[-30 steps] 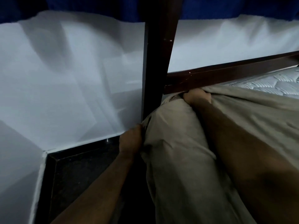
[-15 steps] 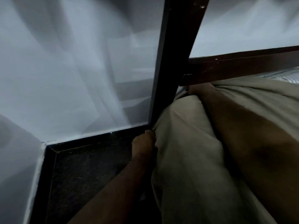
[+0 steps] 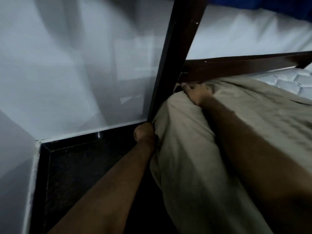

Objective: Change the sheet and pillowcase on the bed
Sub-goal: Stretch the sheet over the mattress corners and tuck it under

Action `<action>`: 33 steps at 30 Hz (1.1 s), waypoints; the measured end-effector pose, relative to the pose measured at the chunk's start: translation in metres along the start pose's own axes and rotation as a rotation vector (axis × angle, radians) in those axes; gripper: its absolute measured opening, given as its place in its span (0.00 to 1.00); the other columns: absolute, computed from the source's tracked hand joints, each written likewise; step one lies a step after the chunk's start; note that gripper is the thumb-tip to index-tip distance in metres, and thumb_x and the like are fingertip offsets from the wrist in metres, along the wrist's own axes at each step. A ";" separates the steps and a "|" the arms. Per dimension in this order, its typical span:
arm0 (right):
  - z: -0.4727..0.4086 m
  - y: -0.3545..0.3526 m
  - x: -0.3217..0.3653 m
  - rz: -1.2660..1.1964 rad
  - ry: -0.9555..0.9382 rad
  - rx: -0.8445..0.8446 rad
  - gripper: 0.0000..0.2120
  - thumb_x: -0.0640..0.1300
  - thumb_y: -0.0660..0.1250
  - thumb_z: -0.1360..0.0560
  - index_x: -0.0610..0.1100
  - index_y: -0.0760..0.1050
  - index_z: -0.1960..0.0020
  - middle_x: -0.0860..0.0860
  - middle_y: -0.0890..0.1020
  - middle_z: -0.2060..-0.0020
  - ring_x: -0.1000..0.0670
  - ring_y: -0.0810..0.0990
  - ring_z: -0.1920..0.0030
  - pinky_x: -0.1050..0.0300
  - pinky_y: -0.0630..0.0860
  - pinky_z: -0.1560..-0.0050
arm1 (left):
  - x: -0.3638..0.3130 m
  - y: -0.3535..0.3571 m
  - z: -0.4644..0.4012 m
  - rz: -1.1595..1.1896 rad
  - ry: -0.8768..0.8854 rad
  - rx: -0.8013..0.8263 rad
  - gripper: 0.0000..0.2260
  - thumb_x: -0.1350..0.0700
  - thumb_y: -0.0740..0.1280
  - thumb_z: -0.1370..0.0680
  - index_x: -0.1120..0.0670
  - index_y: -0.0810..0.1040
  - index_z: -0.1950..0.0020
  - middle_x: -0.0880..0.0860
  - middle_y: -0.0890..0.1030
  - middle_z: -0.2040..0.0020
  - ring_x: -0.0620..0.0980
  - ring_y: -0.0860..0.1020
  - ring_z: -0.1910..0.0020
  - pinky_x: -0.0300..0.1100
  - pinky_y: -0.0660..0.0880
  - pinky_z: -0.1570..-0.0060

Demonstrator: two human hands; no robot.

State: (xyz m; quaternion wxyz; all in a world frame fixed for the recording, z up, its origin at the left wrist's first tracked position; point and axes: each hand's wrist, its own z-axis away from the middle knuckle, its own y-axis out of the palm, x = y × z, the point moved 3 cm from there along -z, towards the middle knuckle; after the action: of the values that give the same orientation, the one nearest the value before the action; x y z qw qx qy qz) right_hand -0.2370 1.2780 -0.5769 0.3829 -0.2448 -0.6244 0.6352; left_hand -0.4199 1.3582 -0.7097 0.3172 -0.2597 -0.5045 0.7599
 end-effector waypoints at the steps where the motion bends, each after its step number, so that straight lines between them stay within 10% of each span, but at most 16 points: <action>1: 0.017 -0.002 0.001 -0.085 -0.051 -0.033 0.28 0.64 0.47 0.17 0.52 0.69 0.25 0.41 0.70 0.27 0.39 0.65 0.26 0.41 0.57 0.24 | 0.002 -0.005 0.006 -0.032 -0.002 0.012 0.15 0.56 0.64 0.19 0.55 0.76 0.32 0.56 0.79 0.34 0.58 0.78 0.36 0.54 0.79 0.47; 6: 0.085 0.000 -0.013 -0.246 -0.176 -0.257 0.24 0.58 0.58 0.17 0.44 0.73 0.29 0.42 0.73 0.32 0.41 0.69 0.30 0.48 0.66 0.29 | -0.001 -0.030 0.033 0.024 0.049 -0.233 0.12 0.54 0.62 0.18 0.55 0.79 0.37 0.57 0.80 0.38 0.58 0.79 0.39 0.47 0.74 0.46; 13: 0.093 -0.019 -0.038 -0.123 -0.081 -0.184 0.22 0.55 0.67 0.21 0.39 0.76 0.37 0.37 0.77 0.43 0.37 0.77 0.43 0.49 0.74 0.41 | -0.001 -0.058 0.067 0.961 0.175 -0.570 0.20 0.44 0.57 0.15 0.59 0.76 0.52 0.61 0.82 0.53 0.60 0.80 0.52 0.51 0.76 0.53; 24: 0.054 -0.017 -0.013 0.047 -0.066 -0.317 0.15 0.45 0.54 0.16 0.38 0.69 0.36 0.38 0.76 0.39 0.38 0.76 0.39 0.44 0.74 0.43 | -0.009 -0.060 0.069 0.675 0.419 -0.583 0.15 0.48 0.59 0.21 0.58 0.76 0.55 0.59 0.80 0.58 0.60 0.79 0.59 0.52 0.75 0.62; 33: 0.032 -0.005 -0.024 -0.112 -0.010 -0.439 0.15 0.51 0.61 0.18 0.41 0.75 0.40 0.40 0.81 0.44 0.39 0.78 0.42 0.48 0.73 0.45 | -0.011 -0.082 0.052 0.543 -0.009 -0.673 0.12 0.53 0.59 0.18 0.59 0.77 0.52 0.63 0.82 0.53 0.63 0.80 0.53 0.49 0.73 0.57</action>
State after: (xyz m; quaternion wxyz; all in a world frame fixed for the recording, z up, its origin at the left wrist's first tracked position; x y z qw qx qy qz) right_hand -0.2474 1.2387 -0.5723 0.3520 -0.2840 -0.7622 0.4631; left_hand -0.4316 1.3422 -0.6136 0.0012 -0.4687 -0.6389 0.6100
